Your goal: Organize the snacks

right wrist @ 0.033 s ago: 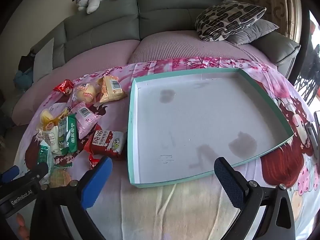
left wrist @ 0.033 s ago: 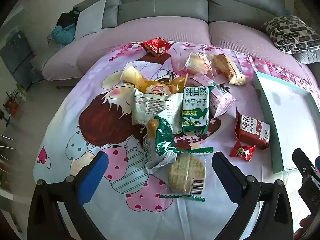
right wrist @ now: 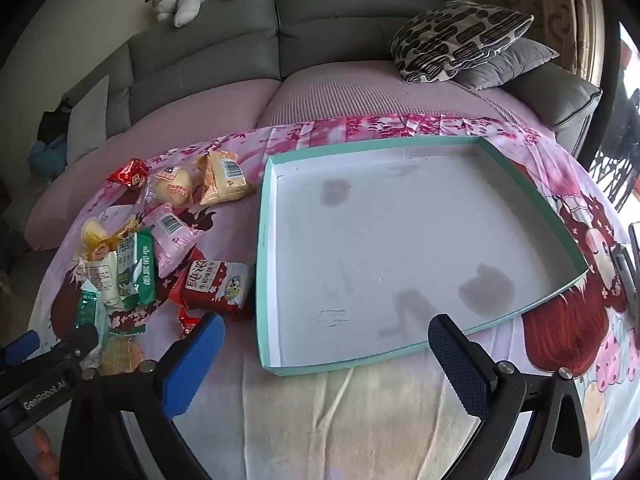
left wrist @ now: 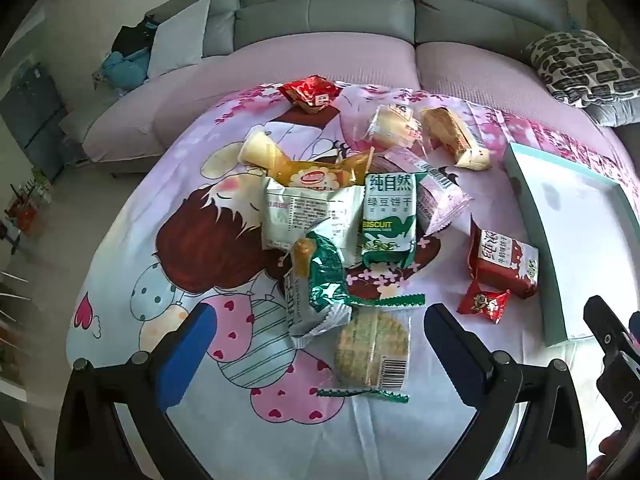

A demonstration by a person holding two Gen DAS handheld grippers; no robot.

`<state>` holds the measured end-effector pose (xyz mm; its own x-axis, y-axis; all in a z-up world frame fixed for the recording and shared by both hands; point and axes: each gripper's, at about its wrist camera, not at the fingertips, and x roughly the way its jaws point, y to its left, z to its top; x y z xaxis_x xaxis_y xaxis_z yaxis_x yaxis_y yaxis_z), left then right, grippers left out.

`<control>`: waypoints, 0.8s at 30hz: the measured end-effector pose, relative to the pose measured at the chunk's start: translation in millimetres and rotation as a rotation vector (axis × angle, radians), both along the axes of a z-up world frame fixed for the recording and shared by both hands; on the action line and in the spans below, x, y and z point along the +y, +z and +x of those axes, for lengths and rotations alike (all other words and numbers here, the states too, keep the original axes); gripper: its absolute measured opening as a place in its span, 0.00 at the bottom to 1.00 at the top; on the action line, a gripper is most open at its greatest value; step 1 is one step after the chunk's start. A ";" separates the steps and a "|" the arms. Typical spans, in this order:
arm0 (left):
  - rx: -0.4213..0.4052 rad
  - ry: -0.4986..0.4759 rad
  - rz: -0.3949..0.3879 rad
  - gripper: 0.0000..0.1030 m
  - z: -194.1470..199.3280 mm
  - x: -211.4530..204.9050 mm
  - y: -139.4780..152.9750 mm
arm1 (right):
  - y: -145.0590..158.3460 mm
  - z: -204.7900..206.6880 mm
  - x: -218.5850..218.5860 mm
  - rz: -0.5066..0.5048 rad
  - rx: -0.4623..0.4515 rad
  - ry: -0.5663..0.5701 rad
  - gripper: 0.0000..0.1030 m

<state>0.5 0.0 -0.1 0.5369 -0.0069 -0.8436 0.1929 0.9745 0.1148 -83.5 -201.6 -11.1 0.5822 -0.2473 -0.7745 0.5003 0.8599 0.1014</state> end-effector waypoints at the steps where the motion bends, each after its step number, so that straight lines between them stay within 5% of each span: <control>1: -0.002 -0.002 0.000 1.00 0.0 0.1 0.3 | 0.2 0.0 0.1 0.002 -0.003 0.003 1.00; 24: -0.016 -0.014 0.017 1.00 -3.2 -8.2 1.0 | 4.2 -7.4 -0.7 0.008 -0.011 0.029 1.00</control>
